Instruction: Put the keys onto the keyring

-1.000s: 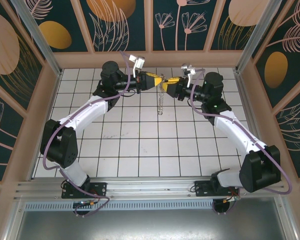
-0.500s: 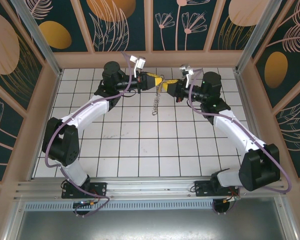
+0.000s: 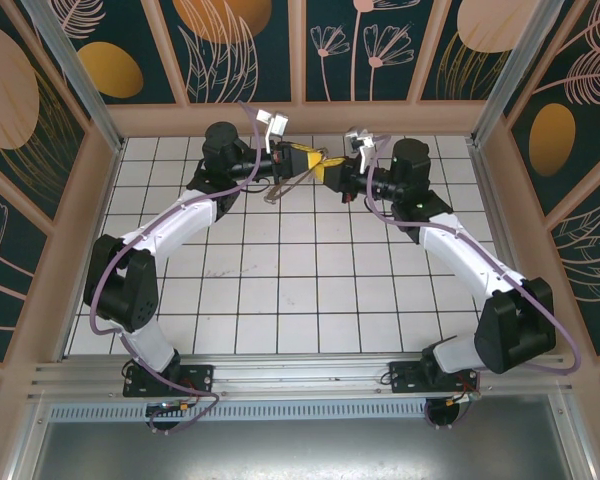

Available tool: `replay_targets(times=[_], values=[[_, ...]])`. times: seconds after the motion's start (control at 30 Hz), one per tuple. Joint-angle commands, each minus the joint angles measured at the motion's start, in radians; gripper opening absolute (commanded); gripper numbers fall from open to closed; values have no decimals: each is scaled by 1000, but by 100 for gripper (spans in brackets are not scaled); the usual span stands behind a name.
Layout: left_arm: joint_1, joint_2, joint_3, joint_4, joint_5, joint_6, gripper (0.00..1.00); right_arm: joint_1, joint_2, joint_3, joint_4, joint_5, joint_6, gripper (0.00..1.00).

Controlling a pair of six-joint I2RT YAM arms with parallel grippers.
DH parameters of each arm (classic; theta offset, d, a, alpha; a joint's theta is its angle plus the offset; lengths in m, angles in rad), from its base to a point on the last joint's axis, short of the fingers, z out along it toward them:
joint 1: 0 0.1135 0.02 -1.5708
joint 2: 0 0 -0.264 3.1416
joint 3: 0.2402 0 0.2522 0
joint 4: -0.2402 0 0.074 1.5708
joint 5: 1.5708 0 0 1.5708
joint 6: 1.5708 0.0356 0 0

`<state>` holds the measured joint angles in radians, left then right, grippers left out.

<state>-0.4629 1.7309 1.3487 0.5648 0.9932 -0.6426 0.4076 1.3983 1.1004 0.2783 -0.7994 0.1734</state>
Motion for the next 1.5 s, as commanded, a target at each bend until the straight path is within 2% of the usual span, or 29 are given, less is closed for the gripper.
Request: replay_targets(times=[0.0,0.1,0.27,0.37,0.5,0.67,0.9,0.97,1.07,1.47], values=[[-23,9,7,56,7,-17,0,29,-4,27,-26,-24,-37,4],[-24,9,4,58,-1,-19,0,-8,-58,-24,9,-36,2,23],[-23,9,-8,90,-4,-39,0,-113,-173,-145,182,-74,159,33],[-23,6,-18,114,-7,-58,0,-149,-201,-175,272,-78,248,33],[-23,0,-31,142,-15,-79,0,-151,-190,-176,367,-52,349,31],[-23,-5,-42,183,-28,-115,0,-149,-155,-206,575,-5,555,26],[-23,2,-57,291,-62,-223,0,-133,-97,-242,781,3,762,28],[-23,6,-62,328,-71,-259,0,-129,-86,-246,809,8,792,34],[-23,14,-66,369,-75,-302,0,-123,-71,-246,828,12,814,37],[-23,25,-70,419,-67,-349,0,-94,-11,-210,867,9,842,32]])
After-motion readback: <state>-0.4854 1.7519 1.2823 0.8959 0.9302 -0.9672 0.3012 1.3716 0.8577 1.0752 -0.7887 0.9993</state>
